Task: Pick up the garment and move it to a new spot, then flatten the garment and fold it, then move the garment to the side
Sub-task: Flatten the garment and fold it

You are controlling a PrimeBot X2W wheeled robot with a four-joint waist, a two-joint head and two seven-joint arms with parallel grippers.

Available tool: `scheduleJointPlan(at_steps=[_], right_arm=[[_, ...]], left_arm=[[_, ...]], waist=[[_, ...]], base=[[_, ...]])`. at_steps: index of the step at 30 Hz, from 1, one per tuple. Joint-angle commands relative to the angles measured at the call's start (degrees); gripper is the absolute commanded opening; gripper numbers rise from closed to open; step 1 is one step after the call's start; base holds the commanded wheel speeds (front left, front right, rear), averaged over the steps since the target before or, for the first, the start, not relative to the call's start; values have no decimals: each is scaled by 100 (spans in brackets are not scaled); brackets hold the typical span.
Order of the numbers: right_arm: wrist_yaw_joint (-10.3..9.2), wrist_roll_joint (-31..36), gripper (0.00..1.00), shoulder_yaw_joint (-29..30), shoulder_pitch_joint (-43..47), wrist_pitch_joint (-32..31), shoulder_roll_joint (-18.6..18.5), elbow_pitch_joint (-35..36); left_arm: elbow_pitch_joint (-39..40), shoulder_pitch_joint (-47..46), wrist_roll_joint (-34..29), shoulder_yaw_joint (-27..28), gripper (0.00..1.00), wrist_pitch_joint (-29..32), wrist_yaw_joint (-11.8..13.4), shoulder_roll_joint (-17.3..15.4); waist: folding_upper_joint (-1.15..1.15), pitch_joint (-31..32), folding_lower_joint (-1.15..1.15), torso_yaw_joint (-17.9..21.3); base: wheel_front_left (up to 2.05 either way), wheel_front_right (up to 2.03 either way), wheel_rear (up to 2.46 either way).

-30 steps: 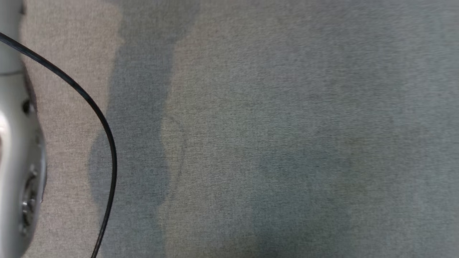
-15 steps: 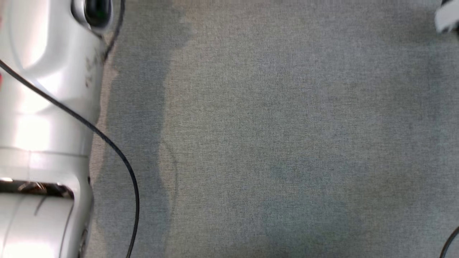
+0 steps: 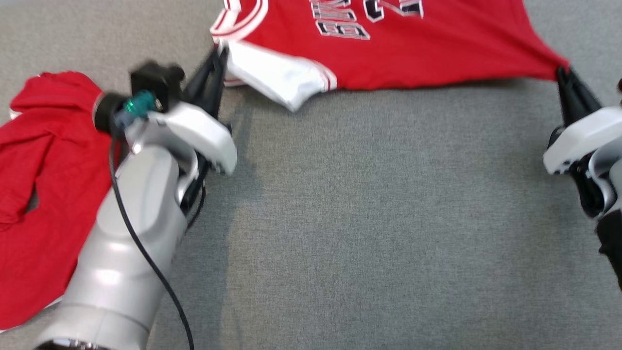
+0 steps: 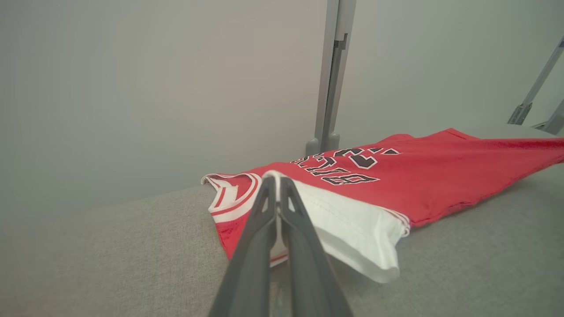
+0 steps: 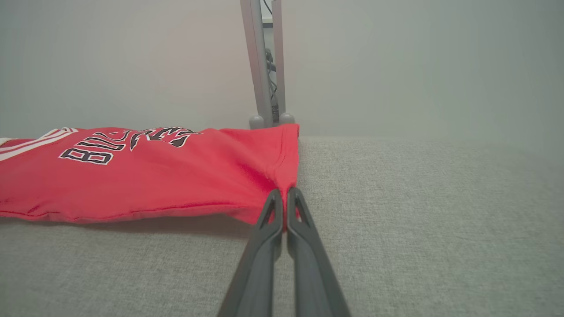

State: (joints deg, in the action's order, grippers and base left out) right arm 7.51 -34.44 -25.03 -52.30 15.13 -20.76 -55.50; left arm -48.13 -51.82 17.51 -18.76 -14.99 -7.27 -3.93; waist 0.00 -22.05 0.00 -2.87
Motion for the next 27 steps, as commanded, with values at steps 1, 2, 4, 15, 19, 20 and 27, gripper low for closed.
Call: scheduleJointPlan(at_steps=[1,2,4,15,19,20,27], right_arm=[[-4,-60,0,-95,162,8,-26,-41],[-4,-75,0,-140,228,8,-20,-53],[-4,-117,0,-252,384,8,-12,-111],[-4,-186,0,-827,940,8,-171,-351],[-4,-277,0,-878,1069,8,-207,-387],[-4,-303,0,-898,1115,8,-211,-397],[-4,-567,0,-1582,1483,7,-346,-619]], left_arm=[[-53,228,-85,-121,0,-22,-26,-67],[-88,362,-137,-217,0,-22,-26,-93],[-152,615,-171,-354,0,-23,-27,-132],[-481,1499,-412,-1059,0,-22,-17,-249],[-623,1608,-390,-1337,0,-22,-18,-276],[-675,1642,-368,-1435,0,-22,-18,-287],[-619,1924,205,-2613,0,461,-18,-425]], waist=[[0,277,0,-14],[0,354,0,-16],[0,500,0,-19],[0,1117,0,-96],[0,1238,0,-95],[0,1281,0,-90],[0,1551,0,-48]], base=[[0,0,0],[0,0,0],[0,0,0],[0,0,0],[0,0,0],[0,0,0],[0,0,0]])
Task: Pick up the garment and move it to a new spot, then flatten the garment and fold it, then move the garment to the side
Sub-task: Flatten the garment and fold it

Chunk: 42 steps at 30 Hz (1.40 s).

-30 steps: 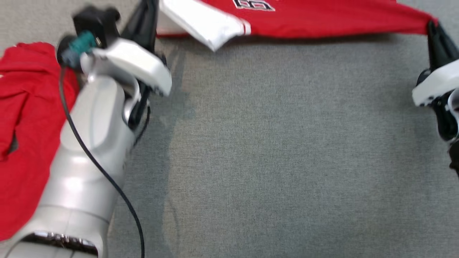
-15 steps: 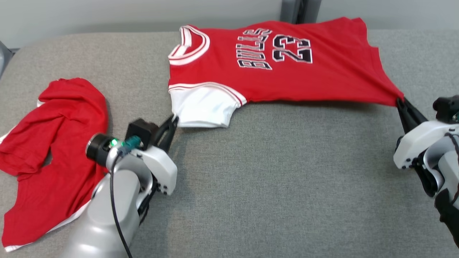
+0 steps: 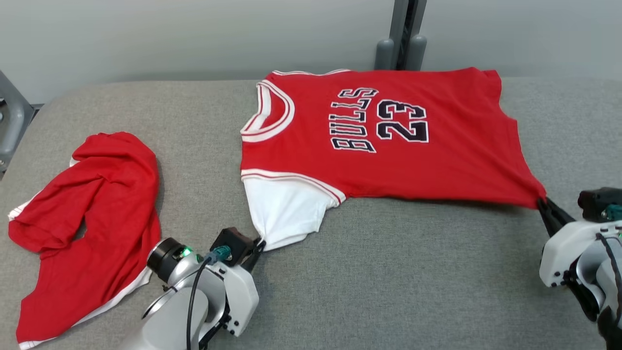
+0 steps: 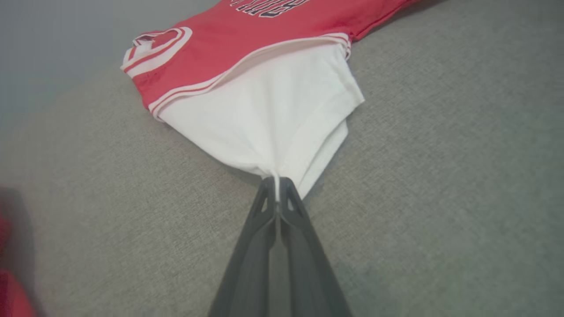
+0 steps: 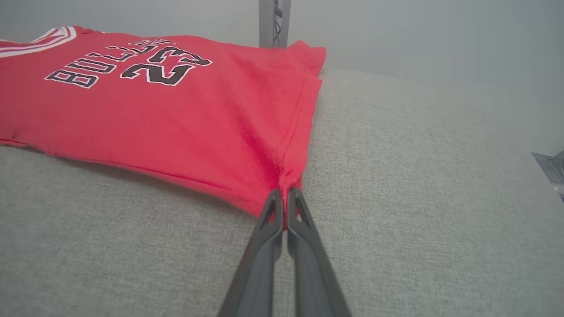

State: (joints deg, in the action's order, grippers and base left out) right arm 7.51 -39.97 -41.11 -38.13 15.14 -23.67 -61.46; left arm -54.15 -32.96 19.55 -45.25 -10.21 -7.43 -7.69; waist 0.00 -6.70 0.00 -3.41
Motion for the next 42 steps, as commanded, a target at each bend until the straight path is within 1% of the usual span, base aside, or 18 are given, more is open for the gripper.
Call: scheduleJointPlan(at_steps=[1,9,16,17,19,25,28,29,34,38,42], right_arm=[[-4,-189,0,-154,127,-54,-68,7],[-4,-692,0,-862,226,-150,-352,120],[-4,-1013,0,-1455,281,-200,-542,220],[-4,-1132,0,-1602,301,-242,-620,268],[-4,-1285,0,-1747,356,-338,-678,344],[-4,-1914,0,-2206,521,-830,-947,848],[-4,-2257,0,-2403,599,-1128,-1132,1126],[-4,-2257,0,-2403,599,-1128,-1132,1126],[-4,-2820,0,-2659,666,-1490,-1431,1654],[-4,-3461,0,-2740,804,-1991,-1623,2080],[-4,-3797,0,-2810,868,-2247,-1904,2425]], left_arm=[[121,109,197,-204,0,122,-2,-139],[935,338,1065,-1046,0,724,-2,-726],[1928,529,1971,-1726,0,1461,-2,-1395],[2193,570,2197,-1847,0,1622,-2,-1553],[2451,587,2387,-1945,0,1763,-2,-1700],[3048,732,2919,-2170,0,2158,-2,-2086],[3259,786,3127,-2182,0,2270,-2,-2270],[3259,786,3127,-2182,0,2270,-2,-2270],[3513,999,3392,-2108,0,2305,10,-2546],[3794,1189,3584,-2076,0,2356,56,-2752],[4070,1339,3685,-2097,0,2443,108,-2917]], waist=[[0,78,0,21],[0,348,0,111],[0,602,0,169],[0,650,0,178],[0,690,0,187],[0,812,0,245],[0,865,0,292],[0,865,0,292],[0,914,0,378],[0,913,0,413],[0,920,0,409]], base=[[0,0,0],[0,0,0],[0,0,0],[0,0,0],[0,0,0],[0,0,0],[0,0,0],[0,0,0],[0,0,0],[0,0,0],[0,0,0]])
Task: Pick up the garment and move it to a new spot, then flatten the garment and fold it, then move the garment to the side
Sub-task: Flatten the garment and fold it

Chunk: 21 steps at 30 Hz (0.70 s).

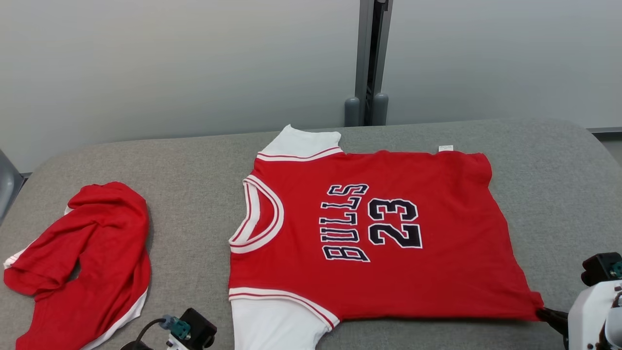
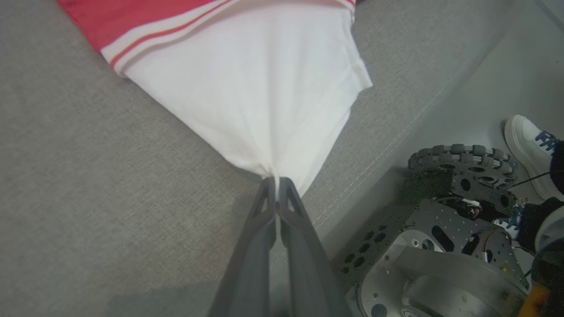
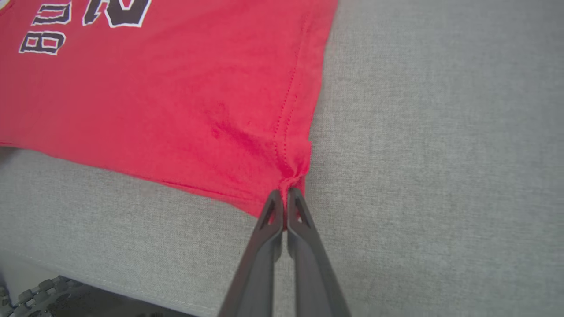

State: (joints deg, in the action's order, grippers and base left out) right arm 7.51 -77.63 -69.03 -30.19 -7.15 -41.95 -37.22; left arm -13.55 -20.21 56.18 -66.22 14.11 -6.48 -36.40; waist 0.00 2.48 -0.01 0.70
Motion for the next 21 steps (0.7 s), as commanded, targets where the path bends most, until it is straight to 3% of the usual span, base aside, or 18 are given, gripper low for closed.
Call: scheduleJointPlan(at_steps=[1,15,21], right_arm=[[-4,-71,0,-41,92,-60,-138,65],[-3,-807,0,-158,324,-973,-751,709],[-3,-986,0,-62,257,-1081,-925,1121]], left_arm=[[85,93,53,-8,0,56,18,-85],[1319,454,718,-216,0,664,-55,-639],[1807,398,941,-168,0,845,-22,-902]], waist=[[0,6,1,-7],[0,32,1,-39],[0,-9,1,-6]], base=[[0,0,0],[0,0,0],[0,0,0]])
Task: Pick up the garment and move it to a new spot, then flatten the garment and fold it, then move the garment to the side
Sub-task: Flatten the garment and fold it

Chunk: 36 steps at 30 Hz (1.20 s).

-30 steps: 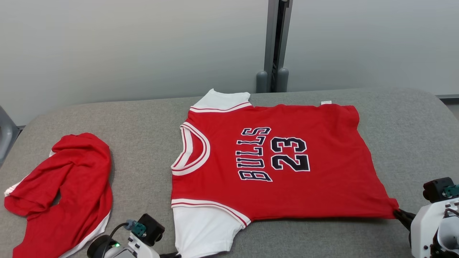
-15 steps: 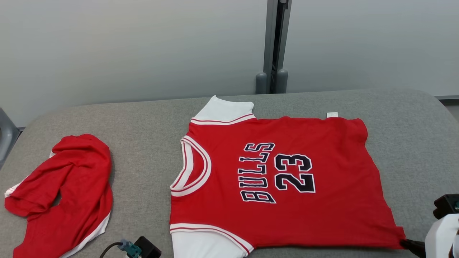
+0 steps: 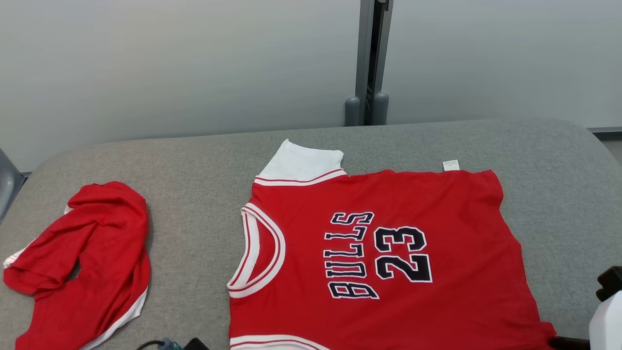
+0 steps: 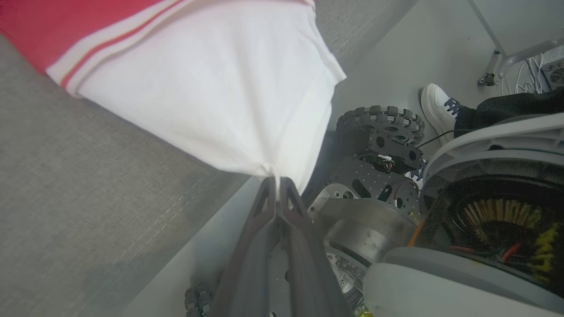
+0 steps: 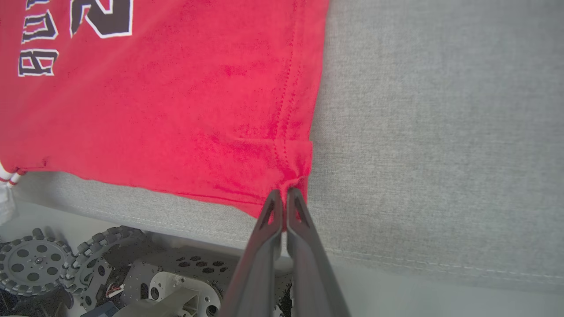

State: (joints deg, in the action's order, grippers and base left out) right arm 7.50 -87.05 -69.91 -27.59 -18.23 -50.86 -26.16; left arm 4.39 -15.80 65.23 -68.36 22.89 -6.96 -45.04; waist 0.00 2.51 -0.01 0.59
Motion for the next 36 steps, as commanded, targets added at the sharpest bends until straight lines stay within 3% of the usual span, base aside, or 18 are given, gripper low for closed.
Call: scheduleJointPlan(at_steps=[1,10,19,26,36], right_arm=[[-2,-46,0,56,-27,64,-50,44],[-2,-120,0,329,-251,327,-120,141],[-2,-346,0,657,-540,485,82,60],[-2,-439,0,823,-759,593,422,-223],[-2,-354,0,904,-1007,641,757,-684]], left_arm=[[31,-78,57,87,0,-48,44,-57],[137,-359,452,626,0,-420,23,-6],[-108,-724,905,1302,0,-860,116,208],[-686,-1102,1218,1850,0,-1338,318,713],[-1765,-1559,1560,2005,0,-1187,448,1286]], waist=[[0,-25,1,8],[0,-188,1,29],[0,-397,1,100],[0,-585,1,96],[0,-778,1,114]], base=[[0,0,0],[0,0,0],[0,0,0],[0,0,0],[0,0,0]])
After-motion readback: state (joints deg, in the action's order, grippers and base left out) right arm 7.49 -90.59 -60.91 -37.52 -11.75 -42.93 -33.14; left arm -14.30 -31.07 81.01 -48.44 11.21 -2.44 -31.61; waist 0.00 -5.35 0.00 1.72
